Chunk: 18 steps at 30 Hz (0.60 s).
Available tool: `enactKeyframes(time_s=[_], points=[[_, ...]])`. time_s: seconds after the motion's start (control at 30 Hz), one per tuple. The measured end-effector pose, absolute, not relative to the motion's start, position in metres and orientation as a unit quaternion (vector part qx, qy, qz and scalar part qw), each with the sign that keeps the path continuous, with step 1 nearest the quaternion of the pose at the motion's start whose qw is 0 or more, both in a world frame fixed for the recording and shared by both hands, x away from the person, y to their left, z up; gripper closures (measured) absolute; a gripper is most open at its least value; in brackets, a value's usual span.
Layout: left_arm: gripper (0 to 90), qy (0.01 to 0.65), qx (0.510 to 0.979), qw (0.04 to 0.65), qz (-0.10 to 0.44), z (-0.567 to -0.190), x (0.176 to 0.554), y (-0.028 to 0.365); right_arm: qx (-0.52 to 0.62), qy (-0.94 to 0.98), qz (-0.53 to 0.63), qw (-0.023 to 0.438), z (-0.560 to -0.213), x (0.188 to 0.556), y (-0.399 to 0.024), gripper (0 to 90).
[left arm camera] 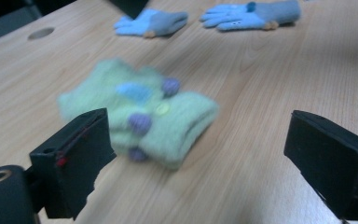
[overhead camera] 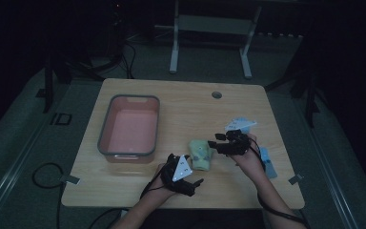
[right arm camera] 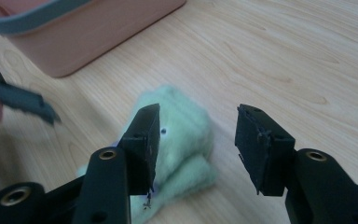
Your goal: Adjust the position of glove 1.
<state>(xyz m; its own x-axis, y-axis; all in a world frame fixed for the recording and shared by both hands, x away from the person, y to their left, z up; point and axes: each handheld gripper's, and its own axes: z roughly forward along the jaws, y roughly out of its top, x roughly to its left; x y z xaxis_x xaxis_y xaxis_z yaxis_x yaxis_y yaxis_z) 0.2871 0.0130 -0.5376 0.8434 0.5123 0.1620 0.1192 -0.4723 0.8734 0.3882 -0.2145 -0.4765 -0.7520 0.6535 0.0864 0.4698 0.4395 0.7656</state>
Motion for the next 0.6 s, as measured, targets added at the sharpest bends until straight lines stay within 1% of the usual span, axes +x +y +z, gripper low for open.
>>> enactKeyframes(time_s=[0.03, 0.17, 0.23, 0.27, 0.33, 0.37, 0.47, 0.57, 0.6], points=[[10.0, 0.182, 0.836, 0.476, 0.204, -0.537, 0.289, 0.010, 0.336, 0.840, 0.413, 0.103, -0.476, 0.392, -0.214, 49.9], [13.0, 0.151, 0.854, 0.452, 0.206, -0.538, 0.299, -0.002, 0.336, 0.845, 0.405, 0.092, -0.479, 0.405, -0.206, 48.5], [17.0, 0.144, 0.858, 0.449, 0.201, -0.539, 0.302, -0.003, 0.337, 0.847, 0.403, 0.081, -0.483, 0.412, -0.201, 48.9], [19.8, 0.134, 0.866, 0.436, 0.203, -0.540, 0.307, -0.005, 0.338, 0.848, 0.400, 0.078, -0.485, 0.415, -0.199, 48.9], [24.6, 0.131, 0.870, 0.430, 0.203, -0.541, 0.309, -0.006, 0.341, 0.850, 0.397, 0.067, -0.492, 0.421, -0.196, 46.6], [29.5, 0.125, 0.874, 0.426, 0.200, -0.542, 0.313, -0.005, 0.343, 0.851, 0.393, 0.058, -0.497, 0.425, -0.195, 46.7], [35.0, 0.119, 0.881, 0.414, 0.194, -0.546, 0.318, -0.003, 0.354, 0.849, 0.390, 0.039, -0.507, 0.431, -0.194, 46.2], [36.1, 0.110, 0.888, 0.403, 0.192, -0.550, 0.320, -0.004, 0.361, 0.849, 0.386, 0.014, -0.520, 0.436, -0.193, 40.9], [36.3, 0.110, 0.888, 0.403, 0.192, -0.550, 0.320, -0.004, 0.360, 0.850, 0.384, 0.007, -0.523, 0.437, -0.192, 41.5]])
